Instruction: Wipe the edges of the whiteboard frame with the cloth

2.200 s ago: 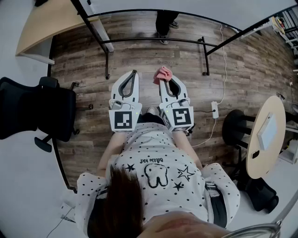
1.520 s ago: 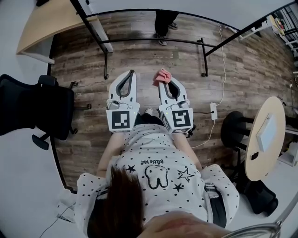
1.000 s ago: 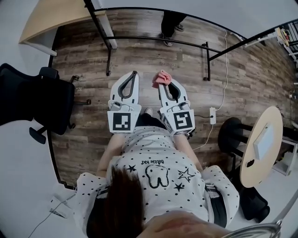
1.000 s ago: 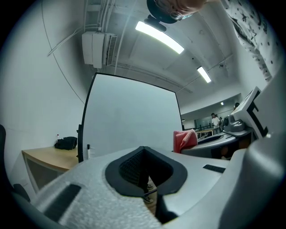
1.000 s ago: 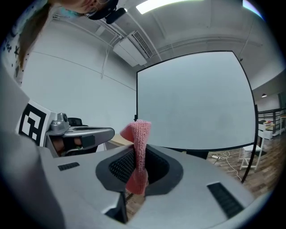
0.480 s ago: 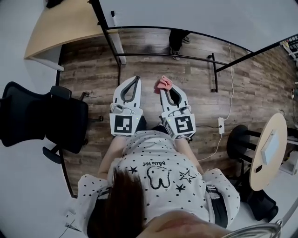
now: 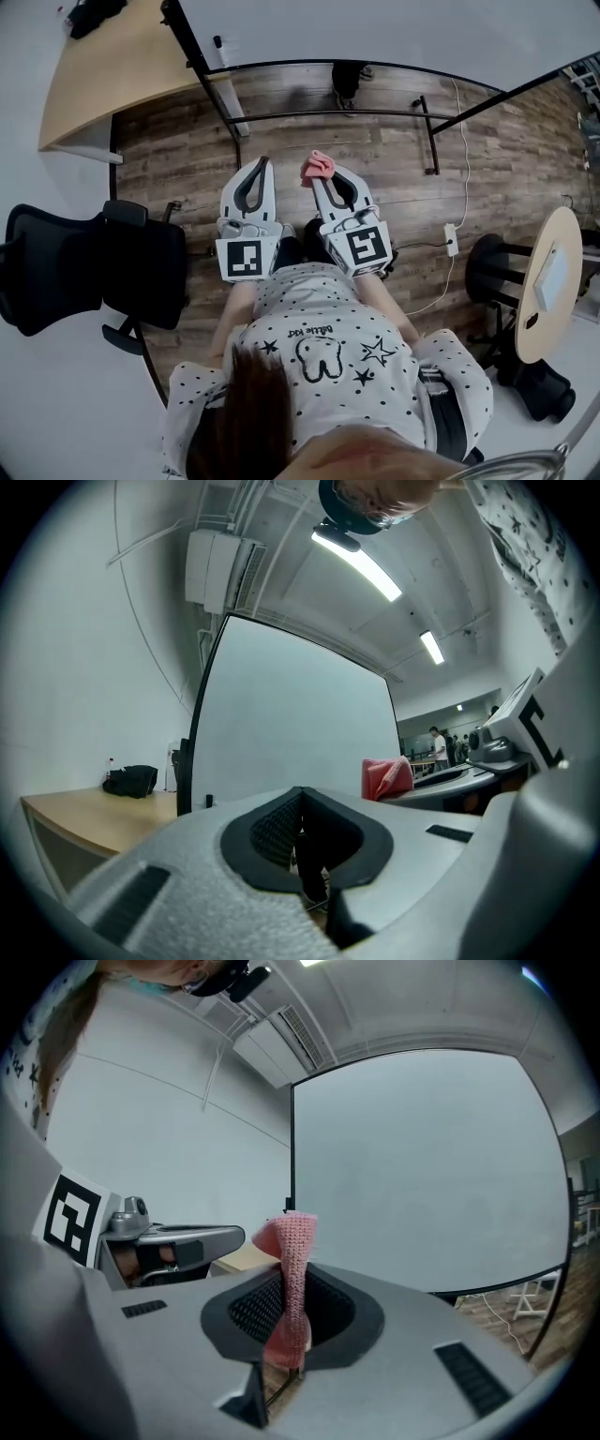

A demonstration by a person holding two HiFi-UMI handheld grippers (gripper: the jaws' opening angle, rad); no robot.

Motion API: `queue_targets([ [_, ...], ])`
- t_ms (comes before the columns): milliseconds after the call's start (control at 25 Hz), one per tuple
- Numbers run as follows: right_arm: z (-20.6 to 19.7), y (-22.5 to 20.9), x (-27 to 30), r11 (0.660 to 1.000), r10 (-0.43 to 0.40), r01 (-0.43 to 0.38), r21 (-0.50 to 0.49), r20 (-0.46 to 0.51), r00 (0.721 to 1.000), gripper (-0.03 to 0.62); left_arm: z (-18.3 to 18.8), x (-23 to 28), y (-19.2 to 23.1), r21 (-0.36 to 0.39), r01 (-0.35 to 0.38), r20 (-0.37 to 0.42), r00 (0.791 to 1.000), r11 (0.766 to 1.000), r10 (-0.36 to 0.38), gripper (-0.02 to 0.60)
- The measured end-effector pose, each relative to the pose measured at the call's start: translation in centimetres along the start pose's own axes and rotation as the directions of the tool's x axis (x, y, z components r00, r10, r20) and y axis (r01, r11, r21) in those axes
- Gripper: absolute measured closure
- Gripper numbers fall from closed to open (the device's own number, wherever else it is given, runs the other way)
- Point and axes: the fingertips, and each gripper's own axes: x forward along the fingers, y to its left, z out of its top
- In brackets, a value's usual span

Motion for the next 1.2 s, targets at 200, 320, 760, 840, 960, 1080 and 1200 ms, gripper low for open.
queue_targets([
  [200, 0.0, -0.8, 2.6, 0.999, 0.043, -0.043, 0.006, -0.001, 0.999, 0.559, -0.9, 1.8, 1.3, -0.025, -0.024, -0.018, 1.000, 0.999, 0.023, 0.566],
  [320, -0.1, -2.3, 4.6, 0.998, 0.067, -0.067, 0.023, -0.004, 0.998, 0.559, -1.6, 3.6, 2.0, -0.002, -0.046, -0.025, 0.999, 0.999, 0.046, 0.566],
  [760, 0.2, -8.9, 12.8, 0.984, 0.173, -0.171, 0.052, -0.018, 0.985, 0.559, -2.6, 13.0, 5.4, 0.004, -0.135, -0.046, 0.990, 0.991, 0.135, 0.566],
  [840, 0.1, -10.1, 13.8, 0.984, 0.174, -0.173, 0.051, -0.024, 0.984, 0.559, -3.0, 14.3, 5.8, 0.012, -0.146, -0.043, 0.988, 0.989, 0.147, 0.566],
  [960, -0.1, -11.4, 15.0, 0.984, 0.169, -0.167, 0.055, -0.030, 0.985, 0.559, -3.5, 15.7, 6.5, 0.036, -0.154, -0.046, 0.987, 0.987, 0.155, 0.566],
  [1080, -0.2, -12.1, 15.7, 0.985, 0.163, -0.161, 0.055, -0.036, 0.986, 0.559, -4.2, 16.4, 6.9, 0.037, -0.155, -0.077, 0.985, 0.987, 0.157, 0.566],
  [1200, -0.2, -12.2, 16.5, 0.986, 0.159, -0.158, 0.050, -0.036, 0.987, 0.557, -4.8, 16.7, 7.8, 0.046, -0.157, -0.084, 0.983, 0.987, 0.160, 0.566],
])
